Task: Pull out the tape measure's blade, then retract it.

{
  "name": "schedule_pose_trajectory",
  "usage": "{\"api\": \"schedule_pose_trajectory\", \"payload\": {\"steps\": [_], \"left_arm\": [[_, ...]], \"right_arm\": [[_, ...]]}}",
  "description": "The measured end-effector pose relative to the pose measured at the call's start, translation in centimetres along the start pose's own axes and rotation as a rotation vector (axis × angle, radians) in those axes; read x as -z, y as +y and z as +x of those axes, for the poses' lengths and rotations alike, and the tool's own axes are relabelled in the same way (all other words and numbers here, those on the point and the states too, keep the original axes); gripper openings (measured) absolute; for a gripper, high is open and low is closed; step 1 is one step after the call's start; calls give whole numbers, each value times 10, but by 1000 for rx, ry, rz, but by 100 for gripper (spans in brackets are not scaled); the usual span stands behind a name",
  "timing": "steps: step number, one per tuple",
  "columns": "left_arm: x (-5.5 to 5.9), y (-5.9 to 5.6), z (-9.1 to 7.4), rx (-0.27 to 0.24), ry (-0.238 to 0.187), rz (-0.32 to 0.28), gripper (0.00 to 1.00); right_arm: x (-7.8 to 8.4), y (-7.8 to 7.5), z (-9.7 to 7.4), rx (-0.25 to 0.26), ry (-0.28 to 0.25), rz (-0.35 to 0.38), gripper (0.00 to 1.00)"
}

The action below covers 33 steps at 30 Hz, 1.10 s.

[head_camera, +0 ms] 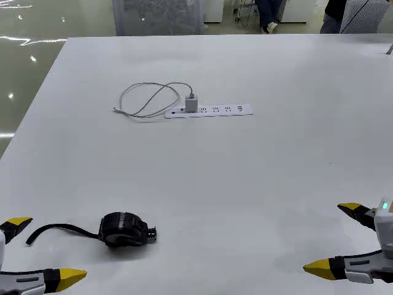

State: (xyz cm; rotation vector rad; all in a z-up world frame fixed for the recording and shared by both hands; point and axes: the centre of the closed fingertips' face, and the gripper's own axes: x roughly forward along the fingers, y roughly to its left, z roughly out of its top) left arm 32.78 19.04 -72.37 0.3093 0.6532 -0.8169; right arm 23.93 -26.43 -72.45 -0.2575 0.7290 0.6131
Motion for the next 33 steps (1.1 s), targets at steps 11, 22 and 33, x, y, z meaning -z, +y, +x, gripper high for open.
{"api": "schedule_pose_trajectory", "payload": {"steps": [11, 22, 33], "left_arm": [[1, 4, -5, -8, 4, 2, 99], [3, 4, -10, -3, 13, -14, 99], [-11, 2, -5, 38, -27, 49, 98]], "right_arm": [[-4, -1, -3, -5, -2, -6, 99], [-8, -7, -2, 7, -10, -28, 100], [-15, -1, 5, -33, -4, -47, 100]]}}
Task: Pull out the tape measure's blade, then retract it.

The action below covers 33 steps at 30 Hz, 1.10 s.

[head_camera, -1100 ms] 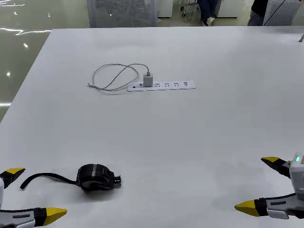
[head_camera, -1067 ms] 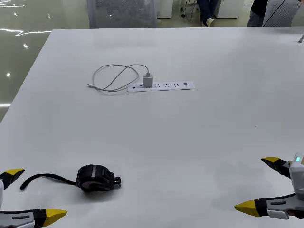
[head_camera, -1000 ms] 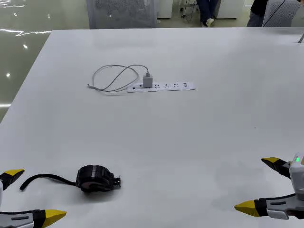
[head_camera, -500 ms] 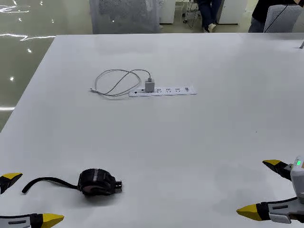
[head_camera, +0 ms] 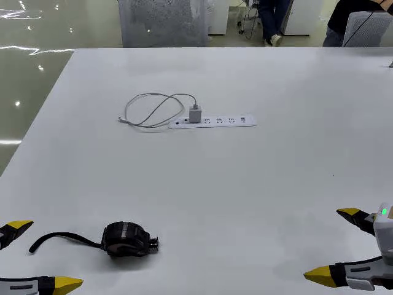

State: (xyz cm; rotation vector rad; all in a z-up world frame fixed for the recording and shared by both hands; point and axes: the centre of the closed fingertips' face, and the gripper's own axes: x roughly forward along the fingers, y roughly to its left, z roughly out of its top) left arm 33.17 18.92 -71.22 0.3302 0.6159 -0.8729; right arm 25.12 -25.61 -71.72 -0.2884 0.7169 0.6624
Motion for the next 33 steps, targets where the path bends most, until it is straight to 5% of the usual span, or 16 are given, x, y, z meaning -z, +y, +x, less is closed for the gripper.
{"api": "schedule_pose_trajectory", "payload": {"steps": [15, 23, 33], "left_arm": [[-8, -12, 24, 159, 81, 129, 97], [-21, -13, 36, 217, 125, 216, 97], [-24, -26, 54, 289, 195, 330, 94]], "right_arm": [[-14, 4, 20, -60, 13, -75, 100], [-30, 18, 38, -100, -11, -106, 100], [-45, 30, 59, -149, -14, -155, 100]]}}
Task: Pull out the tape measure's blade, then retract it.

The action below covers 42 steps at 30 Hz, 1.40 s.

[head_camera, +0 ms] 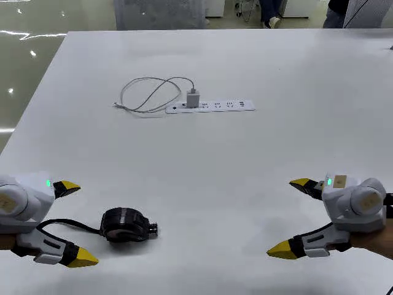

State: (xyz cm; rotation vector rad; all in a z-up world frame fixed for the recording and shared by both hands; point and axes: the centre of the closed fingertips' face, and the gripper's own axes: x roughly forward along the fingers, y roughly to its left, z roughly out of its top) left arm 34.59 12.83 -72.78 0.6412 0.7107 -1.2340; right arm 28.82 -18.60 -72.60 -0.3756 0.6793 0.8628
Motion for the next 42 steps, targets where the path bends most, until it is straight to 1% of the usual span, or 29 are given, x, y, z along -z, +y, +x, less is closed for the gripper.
{"api": "schedule_pose_trajectory", "payload": {"steps": [2, 5, 8, 9, 12, 13, 16, 17, 19, 22, 25, 27, 30, 31, 33, 34, 36, 38, 39, 41, 42], "left_arm": [[0, 0, 4, 9, 27, 23, 89], [-5, -3, 11, 37, 30, 37, 90], [-8, -2, 15, 49, 43, 60, 89], [-9, -4, 17, 64, 49, 59, 88], [-11, -3, 22, 78, 62, 70, 84], [-11, -2, 23, 78, 66, 77, 83], [-10, 3, 28, 65, 93, 135, 81], [-10, 2, 30, 74, 101, 145, 79], [-13, 1, 33, 85, 104, 153, 75], [-16, -1, 37, 99, 105, 165, 74], [-16, -4, 41, 115, 125, 187, 69], [-16, -6, 44, 128, 132, 188, 62], [-16, -10, 48, 146, 138, 185, 59], [-15, -11, 49, 153, 147, 189, 57], [-14, -12, 52, 158, 156, 192, 52], [-13, -14, 52, 171, 164, 186, 50], [-14, -16, 53, 181, 159, 177, 50], [-13, -15, 54, 177, 168, 186, 47], [-12, -13, 54, 173, 176, 188, 43], [-11, -9, 56, 168, 181, 179, 39], [-10, -7, 57, 163, 183, 174, 35]], "right_arm": [[-3, 0, 4, -7, -2, -13, 100], [-6, -1, 8, -14, -5, -16, 100], [-11, -1, 14, -22, -7, -24, 100], [-11, -1, 17, -27, -2, -26, 100], [-14, 1, 25, -33, 2, -25, 100], [-16, 2, 27, -36, -2, -26, 100], [-21, 8, 38, -49, -2, -35, 100], [-22, 11, 43, -63, 2, -49, 100], [-24, 16, 51, -80, 7, -67, 100], [-29, 21, 59, -98, 5, -65, 100], [-34, 26, 64, -113, -6, -64, 100], [-38, 28, 68, -119, -14, -66, 100], [-45, 30, 73, -125, -23, -72, 100], [-47, 30, 76, -129, -25, -74, 100], [-51, 32, 80, -135, -30, -75, 100], [-53, 35, 82, -146, -31, -77, 100], [-57, 38, 86, -156, -32, -86, 100], [-58, 41, 89, -164, -28, -97, 100], [-59, 42, 90, -169, -27, -101, 100], [-62, 44, 93, -179, -29, -105, 100], [-63, 45, 94, -181, -29, -107, 100]]}}
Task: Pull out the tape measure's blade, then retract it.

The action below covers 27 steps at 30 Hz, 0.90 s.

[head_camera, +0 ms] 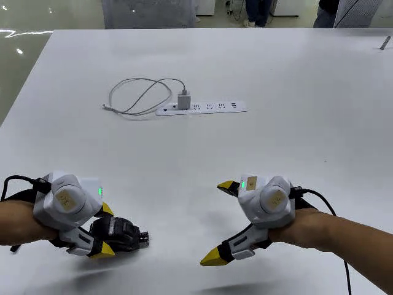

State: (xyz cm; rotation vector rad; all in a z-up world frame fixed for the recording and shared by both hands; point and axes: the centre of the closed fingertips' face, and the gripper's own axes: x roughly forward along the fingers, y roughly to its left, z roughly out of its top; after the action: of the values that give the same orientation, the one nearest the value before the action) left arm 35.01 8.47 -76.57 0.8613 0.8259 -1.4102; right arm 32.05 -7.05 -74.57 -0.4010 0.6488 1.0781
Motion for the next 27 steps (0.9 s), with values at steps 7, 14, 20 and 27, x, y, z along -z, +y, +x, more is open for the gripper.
{"api": "schedule_pose_trajectory", "payload": {"steps": [7, 14, 20, 27], "left_arm": [[0, 0, 2, 3, 0, -1, 31], [-1, -2, 3, 3, -18, 1, 30], [-1, -5, 4, -28, -7, 28, 30], [-1, -5, 4, -25, 7, 45, 30]], "right_arm": [[-5, 2, 10, -21, 2, -15, 100], [-3, 1, 31, -30, 5, 23, 100], [-9, 7, 52, -58, 5, -8, 99], [-25, 18, 77, -85, -26, -66, 100]]}}
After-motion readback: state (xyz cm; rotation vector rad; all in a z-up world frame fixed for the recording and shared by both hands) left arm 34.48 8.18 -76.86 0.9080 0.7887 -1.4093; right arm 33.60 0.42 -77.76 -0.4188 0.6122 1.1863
